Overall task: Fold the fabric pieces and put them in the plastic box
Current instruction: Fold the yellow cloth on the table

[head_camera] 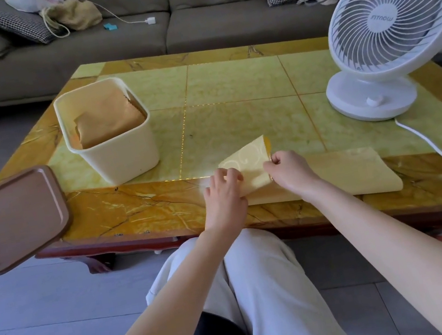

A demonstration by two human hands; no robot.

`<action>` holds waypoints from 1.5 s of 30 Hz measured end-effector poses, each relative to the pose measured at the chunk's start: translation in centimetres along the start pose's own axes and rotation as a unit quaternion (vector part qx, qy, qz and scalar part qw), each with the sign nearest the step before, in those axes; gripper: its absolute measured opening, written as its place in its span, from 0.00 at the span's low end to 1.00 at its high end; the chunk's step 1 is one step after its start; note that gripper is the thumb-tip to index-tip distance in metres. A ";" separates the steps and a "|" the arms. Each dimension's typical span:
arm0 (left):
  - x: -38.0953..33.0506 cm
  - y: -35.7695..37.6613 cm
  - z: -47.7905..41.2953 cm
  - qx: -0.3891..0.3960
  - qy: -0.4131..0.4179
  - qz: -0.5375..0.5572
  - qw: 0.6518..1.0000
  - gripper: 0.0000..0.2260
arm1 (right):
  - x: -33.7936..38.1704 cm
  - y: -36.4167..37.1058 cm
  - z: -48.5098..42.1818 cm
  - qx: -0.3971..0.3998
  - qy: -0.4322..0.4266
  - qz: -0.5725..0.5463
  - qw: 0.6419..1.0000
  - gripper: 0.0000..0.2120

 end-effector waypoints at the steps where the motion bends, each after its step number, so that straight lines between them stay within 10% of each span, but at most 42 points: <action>1: 0.5 0.1 -0.1 -0.002 -0.015 -0.006 1.000 0.18 | -0.2 -0.1 -0.1 -0.002 0.000 -0.008 1.000 0.14; 13: 1.1 1.0 -1.7 0.035 -0.083 0.136 0.987 0.14 | -3.7 -0.7 -1.2 -0.023 0.108 -0.067 0.992 0.18; 21: 1.0 2.1 -2.3 0.040 0.086 -0.111 0.989 0.30 | -5.8 -1.6 -1.5 -0.027 0.114 -0.003 0.993 0.19; 30: 0.4 2.8 -1.9 0.104 0.197 -0.193 0.956 0.23 | -6.1 -1.9 -1.7 -0.031 0.112 0.093 0.989 0.06; 45: -0.8 2.7 -1.0 0.106 0.149 -0.160 0.970 0.19 | -7.6 -3.3 0.0 -0.093 0.143 0.098 0.981 0.36</action>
Point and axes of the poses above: each hand's wrist, its own z-axis away from the middle knuckle, its own y-axis out of the palm, x = y × z, the point moved 3 cm from there along -z, towards the middle knuckle, and after that the axes turned 15 degrees about -z, right-handed, at the moved point
